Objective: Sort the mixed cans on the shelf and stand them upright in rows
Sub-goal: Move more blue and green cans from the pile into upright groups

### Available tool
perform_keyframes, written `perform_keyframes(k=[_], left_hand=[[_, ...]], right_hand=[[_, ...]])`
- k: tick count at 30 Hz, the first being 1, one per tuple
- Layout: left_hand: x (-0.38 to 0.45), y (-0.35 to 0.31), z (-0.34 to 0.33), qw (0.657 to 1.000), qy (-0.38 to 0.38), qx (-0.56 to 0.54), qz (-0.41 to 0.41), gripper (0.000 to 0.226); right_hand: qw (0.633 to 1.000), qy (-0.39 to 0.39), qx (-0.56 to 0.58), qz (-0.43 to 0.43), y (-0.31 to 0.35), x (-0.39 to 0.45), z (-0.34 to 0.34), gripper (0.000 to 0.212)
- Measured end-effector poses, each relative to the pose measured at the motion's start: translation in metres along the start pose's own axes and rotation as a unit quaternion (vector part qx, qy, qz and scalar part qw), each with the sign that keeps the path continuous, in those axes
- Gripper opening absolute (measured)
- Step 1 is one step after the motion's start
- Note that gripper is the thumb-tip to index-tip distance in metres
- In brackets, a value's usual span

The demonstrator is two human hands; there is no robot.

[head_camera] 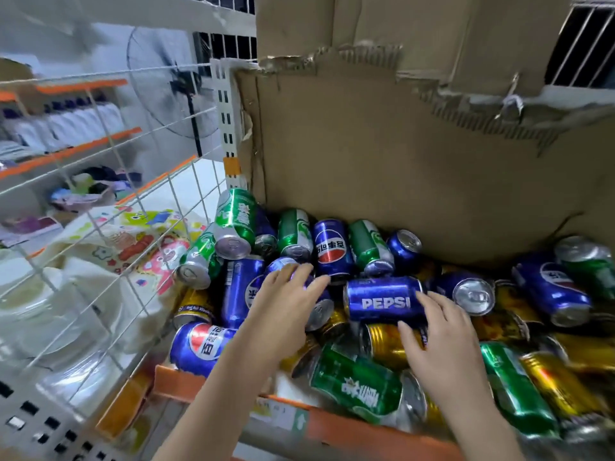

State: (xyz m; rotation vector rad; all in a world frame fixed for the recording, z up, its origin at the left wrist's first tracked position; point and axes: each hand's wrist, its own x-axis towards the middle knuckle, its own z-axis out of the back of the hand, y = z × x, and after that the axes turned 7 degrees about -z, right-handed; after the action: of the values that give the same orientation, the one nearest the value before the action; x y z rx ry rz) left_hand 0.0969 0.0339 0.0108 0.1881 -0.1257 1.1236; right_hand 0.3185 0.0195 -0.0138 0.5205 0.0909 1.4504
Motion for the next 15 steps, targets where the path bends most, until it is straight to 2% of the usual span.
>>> perform_keyframes(k=[4,7,15], left_hand=[[0.018,0.009,-0.002,0.998,0.052,-0.003,-0.044,0.07],[0.022,0.013,-0.004,0.995,0.074,-0.022,-0.065,0.072],[0.013,0.018,-0.01,0.995,0.031,-0.043,-0.086,0.074]], right_hand=[[0.999,-0.027,0.005,-0.023,-0.011,-0.007,0.003,0.052],[0.999,-0.021,-0.002,-0.025,-0.01,-0.015,0.001,0.053],[1.0,-0.013,-0.013,0.009,0.008,-0.008,-0.001,0.055]])
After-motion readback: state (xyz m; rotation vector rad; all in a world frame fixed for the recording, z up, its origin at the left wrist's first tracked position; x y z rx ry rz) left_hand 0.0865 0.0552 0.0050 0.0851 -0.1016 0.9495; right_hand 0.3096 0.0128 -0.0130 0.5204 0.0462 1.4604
